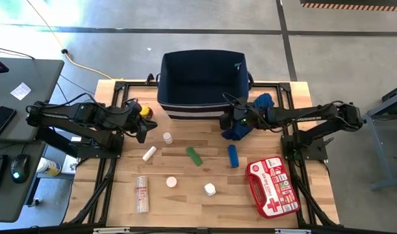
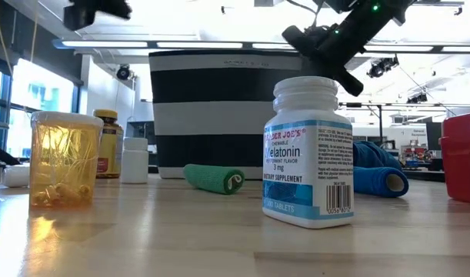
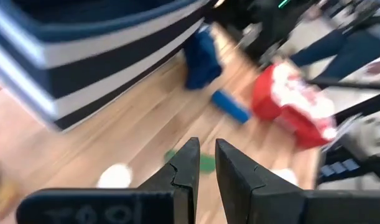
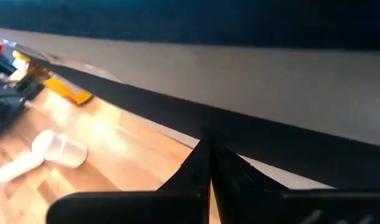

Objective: Pick & place medical supplies in basket/bin
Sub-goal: Adjust the blue bin, then put the yellow medicine bottle into the blue bin

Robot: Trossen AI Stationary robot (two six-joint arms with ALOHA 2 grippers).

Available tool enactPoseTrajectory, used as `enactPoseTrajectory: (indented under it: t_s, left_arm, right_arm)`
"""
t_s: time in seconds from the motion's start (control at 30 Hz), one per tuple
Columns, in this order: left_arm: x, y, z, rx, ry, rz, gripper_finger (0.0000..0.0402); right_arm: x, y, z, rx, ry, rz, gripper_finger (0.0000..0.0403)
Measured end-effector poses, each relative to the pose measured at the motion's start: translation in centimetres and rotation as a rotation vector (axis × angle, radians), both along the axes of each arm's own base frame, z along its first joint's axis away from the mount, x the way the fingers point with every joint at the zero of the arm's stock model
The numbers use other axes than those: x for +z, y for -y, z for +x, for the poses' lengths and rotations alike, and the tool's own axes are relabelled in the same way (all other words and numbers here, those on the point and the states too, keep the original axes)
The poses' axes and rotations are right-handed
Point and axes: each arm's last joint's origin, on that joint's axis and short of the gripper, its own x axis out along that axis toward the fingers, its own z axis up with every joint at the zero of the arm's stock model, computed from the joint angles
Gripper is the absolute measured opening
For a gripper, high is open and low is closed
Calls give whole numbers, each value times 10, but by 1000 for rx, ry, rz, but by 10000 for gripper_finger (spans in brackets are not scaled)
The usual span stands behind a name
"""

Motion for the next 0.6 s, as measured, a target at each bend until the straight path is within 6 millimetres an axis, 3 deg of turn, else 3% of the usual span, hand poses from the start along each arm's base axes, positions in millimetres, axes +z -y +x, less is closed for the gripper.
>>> enactPoseTrajectory:
  t_s: [0.3, 0.6]
  left_arm:
    - [-14, -4, -16, 107, -201, -15, 88]
    - [16, -14, -47, 212, -319, 182, 88]
  right_arm:
    - [43, -29, -25, 191, 176, 13, 1]
    - [87, -50, -69, 299, 376, -64, 31]
